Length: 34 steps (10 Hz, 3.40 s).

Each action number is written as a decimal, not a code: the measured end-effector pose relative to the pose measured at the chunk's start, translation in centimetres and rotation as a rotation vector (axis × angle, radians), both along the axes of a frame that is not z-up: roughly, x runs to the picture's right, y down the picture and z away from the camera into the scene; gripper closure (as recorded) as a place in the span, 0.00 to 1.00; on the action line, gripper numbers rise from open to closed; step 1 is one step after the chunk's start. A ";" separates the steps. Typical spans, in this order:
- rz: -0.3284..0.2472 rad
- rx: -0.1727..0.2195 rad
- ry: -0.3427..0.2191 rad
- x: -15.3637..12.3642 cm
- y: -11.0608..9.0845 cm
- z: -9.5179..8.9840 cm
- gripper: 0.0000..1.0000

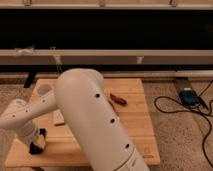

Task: Place the eraser on the white sponge

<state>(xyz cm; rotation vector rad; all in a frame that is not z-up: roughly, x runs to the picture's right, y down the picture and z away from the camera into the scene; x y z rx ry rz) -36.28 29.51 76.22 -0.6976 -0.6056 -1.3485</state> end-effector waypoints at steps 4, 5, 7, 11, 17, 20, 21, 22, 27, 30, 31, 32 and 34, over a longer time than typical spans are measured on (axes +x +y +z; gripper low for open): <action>0.054 0.011 0.027 1.0 -2.3 0.2 1.00; 0.070 0.016 0.039 1.5 -3.2 0.4 1.00; 0.112 0.031 0.071 3.2 -5.7 1.1 1.00; 0.164 0.076 0.121 5.5 -9.9 2.5 1.00; 0.211 0.091 0.172 6.0 -12.3 5.2 1.00; 0.238 0.097 0.206 6.6 -12.9 6.1 0.89; 0.252 0.101 0.222 6.8 -13.2 6.3 0.76; 0.257 0.103 0.228 6.9 -13.3 6.3 0.68; 0.300 0.115 0.261 7.1 -14.4 6.8 0.34; 0.316 0.118 0.269 6.9 -15.0 7.1 0.34; 0.318 0.119 0.268 6.7 -15.2 7.2 0.34; 0.319 0.119 0.267 6.6 -15.3 7.2 0.34; 0.318 0.119 0.265 6.4 -15.4 7.2 0.34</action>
